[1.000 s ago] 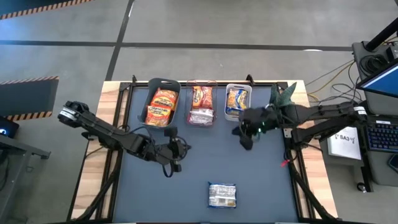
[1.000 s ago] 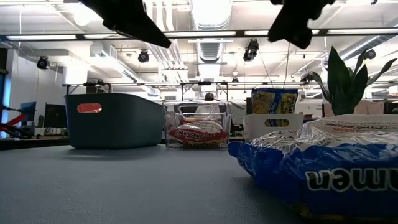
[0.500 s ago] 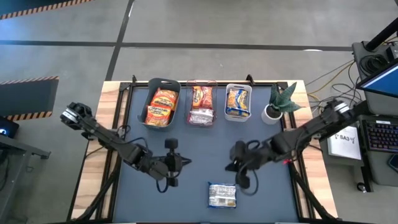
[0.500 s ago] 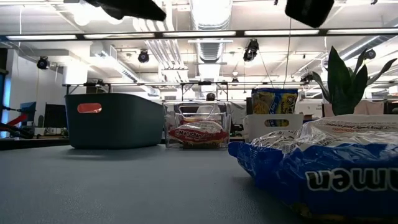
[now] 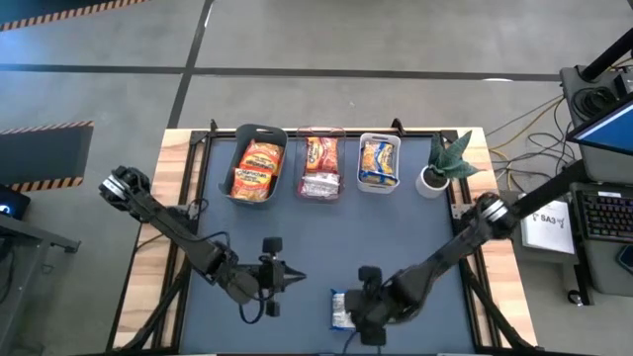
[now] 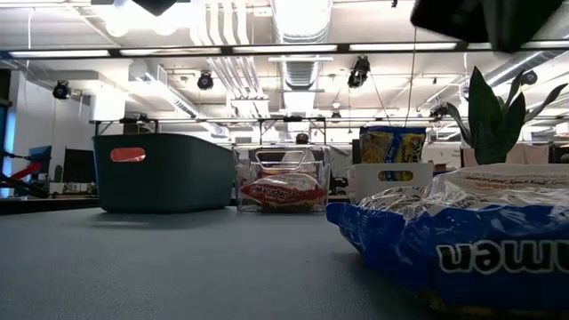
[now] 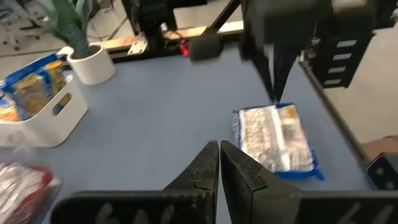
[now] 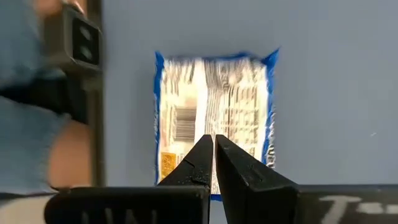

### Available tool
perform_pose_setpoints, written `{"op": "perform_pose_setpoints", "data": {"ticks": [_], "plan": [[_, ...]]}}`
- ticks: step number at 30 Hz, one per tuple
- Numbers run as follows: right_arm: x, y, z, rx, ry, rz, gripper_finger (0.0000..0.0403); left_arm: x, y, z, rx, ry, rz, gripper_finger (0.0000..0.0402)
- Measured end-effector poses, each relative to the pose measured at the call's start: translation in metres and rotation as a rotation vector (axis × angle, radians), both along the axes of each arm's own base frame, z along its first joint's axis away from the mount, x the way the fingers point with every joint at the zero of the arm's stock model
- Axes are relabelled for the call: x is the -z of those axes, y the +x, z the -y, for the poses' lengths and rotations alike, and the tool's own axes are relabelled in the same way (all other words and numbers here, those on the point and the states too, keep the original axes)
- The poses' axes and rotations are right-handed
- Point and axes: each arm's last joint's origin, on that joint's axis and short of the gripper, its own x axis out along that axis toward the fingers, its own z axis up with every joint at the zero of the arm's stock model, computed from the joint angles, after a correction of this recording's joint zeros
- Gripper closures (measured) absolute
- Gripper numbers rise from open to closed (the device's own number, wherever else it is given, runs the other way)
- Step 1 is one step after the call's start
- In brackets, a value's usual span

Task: Sort Maruchan noodles
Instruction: Put the blue noodle pack into the white bin

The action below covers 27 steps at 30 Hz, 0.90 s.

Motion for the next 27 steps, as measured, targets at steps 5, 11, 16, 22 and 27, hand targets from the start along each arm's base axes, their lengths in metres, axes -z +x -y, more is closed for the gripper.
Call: {"op": "perform_pose_setpoints", "data": {"ticks": [5, 11, 16, 22, 27], "plan": [[0.030, 0.006, -0.015, -0.021, -0.042, -0.055, 0.0394, 0.010, 0.004, 0.014, 0.029, -0.010, 0.022, 0.0402], [0.057, 0.010, -0.020, -0.024, -0.120, -0.089, 0.0394, 0.019, 0.006, 0.028, 0.059, -0.030, 0.049, 0.0402], [0.066, 0.017, -0.013, 0.034, -0.292, 0.005, 0.0394, 0.023, 0.005, 0.038, 0.082, -0.053, 0.076, 0.0402], [0.027, 0.024, 0.012, 0.258, -0.553, 0.307, 0.0394, 0.021, 0.001, 0.044, 0.095, -0.089, 0.092, 0.0402], [-0.014, 0.006, 0.013, 0.221, -0.374, 0.305, 0.0394, 0.022, -0.001, 0.046, 0.099, -0.087, 0.081, 0.0402]]}}
